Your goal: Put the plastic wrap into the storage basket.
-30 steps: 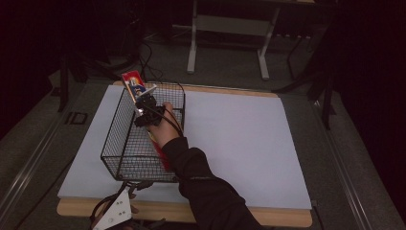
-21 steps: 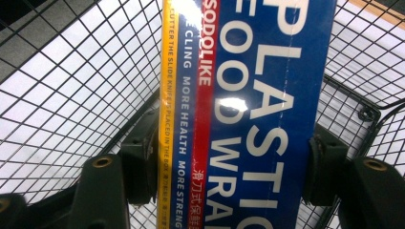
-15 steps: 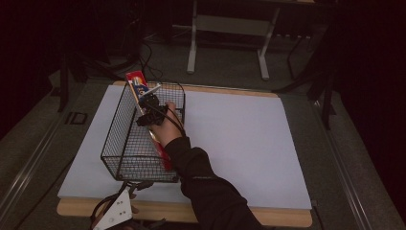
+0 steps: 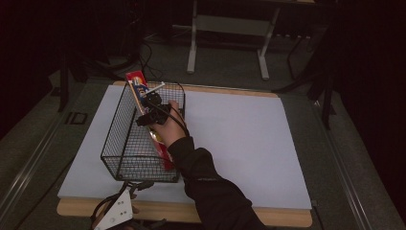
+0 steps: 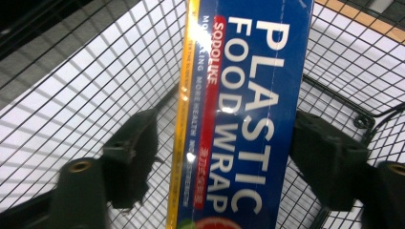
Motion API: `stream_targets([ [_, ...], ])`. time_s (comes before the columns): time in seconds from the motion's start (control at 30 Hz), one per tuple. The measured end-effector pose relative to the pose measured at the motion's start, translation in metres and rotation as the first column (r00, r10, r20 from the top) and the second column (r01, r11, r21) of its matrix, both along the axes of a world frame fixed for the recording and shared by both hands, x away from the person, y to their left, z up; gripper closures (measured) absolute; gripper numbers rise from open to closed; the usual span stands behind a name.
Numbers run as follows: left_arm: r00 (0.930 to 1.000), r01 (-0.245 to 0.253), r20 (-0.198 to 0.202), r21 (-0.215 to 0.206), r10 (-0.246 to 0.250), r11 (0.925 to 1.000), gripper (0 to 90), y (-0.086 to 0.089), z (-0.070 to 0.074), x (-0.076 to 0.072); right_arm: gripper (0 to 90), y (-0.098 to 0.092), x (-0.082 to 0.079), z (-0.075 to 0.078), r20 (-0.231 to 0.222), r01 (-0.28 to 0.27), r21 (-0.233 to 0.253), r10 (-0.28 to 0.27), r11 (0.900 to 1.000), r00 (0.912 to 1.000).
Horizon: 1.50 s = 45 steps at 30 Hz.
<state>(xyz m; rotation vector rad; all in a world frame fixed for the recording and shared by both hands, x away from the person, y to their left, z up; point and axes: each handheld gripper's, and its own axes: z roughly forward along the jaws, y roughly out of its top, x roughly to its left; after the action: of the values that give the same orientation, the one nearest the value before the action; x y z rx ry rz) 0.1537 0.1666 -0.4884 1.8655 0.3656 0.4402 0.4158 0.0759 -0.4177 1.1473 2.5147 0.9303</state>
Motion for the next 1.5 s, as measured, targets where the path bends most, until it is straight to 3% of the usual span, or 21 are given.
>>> stream_targets([
  [0.2,1.0,0.001,-0.005,0.008,-0.001,1.0,0.2,-0.001,-0.001,0.001,14.6,-0.015,-0.009,0.005,0.014,-0.072,0.058,0.071,0.996,0.9974],
  [0.27,1.0,0.001,-0.007,0.01,-0.001,1.0,0.2,-0.001,-0.001,0.001,14.3,-0.021,-0.01,0.006,0.014,-0.092,0.056,0.091,0.994,0.9957],
  [0.4,0.9999,0.0,-0.011,0.014,0.0,0.9999,0.2,-0.002,-0.002,0.002,13.7,-0.036,-0.014,0.013,0.023,-0.095,0.104,0.093,0.99,0.9954],
  [0.7,0.9999,0.002,-0.015,0.021,-0.002,0.9998,0.2,-0.003,-0.003,0.002,13.6,-0.08,-0.027,0.029,0.096,-0.084,0.13,0.072,0.988,0.9928],
  [1.13,0.9999,0.001,-0.014,0.031,-0.001,0.9995,0.2,-0.004,-0.003,0.003,13.7,-0.14,-0.043,0.022,0.103,-0.063,0.166,0.046,0.984,0.9936],
  [1.5,0.9999,0.0,-0.013,0.03,0.0,0.9996,0.2,-0.005,-0.003,0.002,13.7,-0.187,-0.056,0.003,0.108,-0.045,0.148,0.029,0.988,0.9937],
])
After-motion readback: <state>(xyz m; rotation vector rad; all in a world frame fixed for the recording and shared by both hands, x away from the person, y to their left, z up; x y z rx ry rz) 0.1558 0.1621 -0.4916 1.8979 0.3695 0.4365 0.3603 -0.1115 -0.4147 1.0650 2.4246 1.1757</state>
